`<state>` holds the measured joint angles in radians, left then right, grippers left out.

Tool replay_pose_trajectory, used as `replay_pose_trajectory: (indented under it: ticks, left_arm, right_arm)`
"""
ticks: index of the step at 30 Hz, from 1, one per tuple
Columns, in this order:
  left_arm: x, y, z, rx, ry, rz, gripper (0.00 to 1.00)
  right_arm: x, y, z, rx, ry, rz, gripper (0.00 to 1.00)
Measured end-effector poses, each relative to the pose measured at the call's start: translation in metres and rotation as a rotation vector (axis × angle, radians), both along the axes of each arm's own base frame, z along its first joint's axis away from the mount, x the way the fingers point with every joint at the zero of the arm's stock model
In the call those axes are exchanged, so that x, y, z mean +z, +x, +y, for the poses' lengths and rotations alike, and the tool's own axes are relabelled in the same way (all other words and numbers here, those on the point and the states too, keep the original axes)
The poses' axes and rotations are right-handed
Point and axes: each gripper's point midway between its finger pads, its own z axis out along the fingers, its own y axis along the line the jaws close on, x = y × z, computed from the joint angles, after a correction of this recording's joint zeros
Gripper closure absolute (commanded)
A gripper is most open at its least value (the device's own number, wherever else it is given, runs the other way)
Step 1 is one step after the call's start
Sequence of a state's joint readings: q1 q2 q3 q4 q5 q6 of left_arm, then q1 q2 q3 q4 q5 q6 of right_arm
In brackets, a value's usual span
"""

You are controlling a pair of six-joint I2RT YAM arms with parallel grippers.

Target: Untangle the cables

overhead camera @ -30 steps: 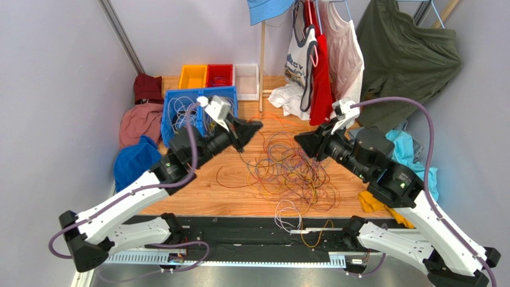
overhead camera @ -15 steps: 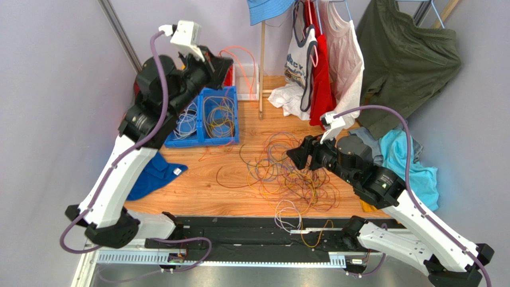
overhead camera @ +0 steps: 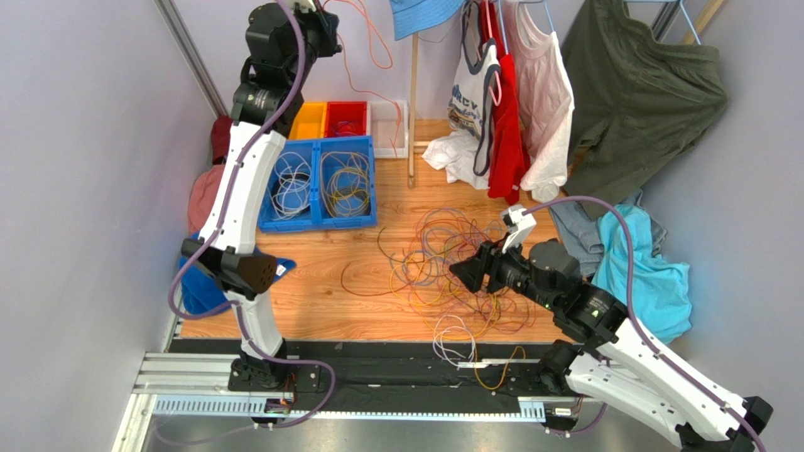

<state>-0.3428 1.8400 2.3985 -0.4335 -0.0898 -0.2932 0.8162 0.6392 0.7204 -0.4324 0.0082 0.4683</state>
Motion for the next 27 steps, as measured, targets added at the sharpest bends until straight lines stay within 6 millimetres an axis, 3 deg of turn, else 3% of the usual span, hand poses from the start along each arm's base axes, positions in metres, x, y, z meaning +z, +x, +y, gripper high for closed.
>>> replay_pose_trajectory:
  ticks: [6, 12, 18, 27]
  left_arm:
    - [-0.029, 0.067, 0.026, 0.103, -0.005, -0.033, 1.00]
    - [-0.034, 0.110, 0.021, 0.098, -0.035, -0.145, 1.00]
    - [-0.037, 0.137, 0.003, 0.039, -0.091, -0.255, 1.00]
    - [-0.039, 0.156, -0.009, -0.010, -0.201, -0.377, 1.00]
  right_arm:
    - [-0.038, -0.007, 0.005, 0.032, -0.009, 0.065, 0.45]
    - [-0.064, -0.013, 0.006, 0.044, -0.012, 0.114, 0.46]
    - [-0.086, -0.017, 0.005, 0.044, -0.018, 0.156, 0.47]
    - [-0.088, -0.015, 0.003, 0.041, -0.036, 0.140, 0.48]
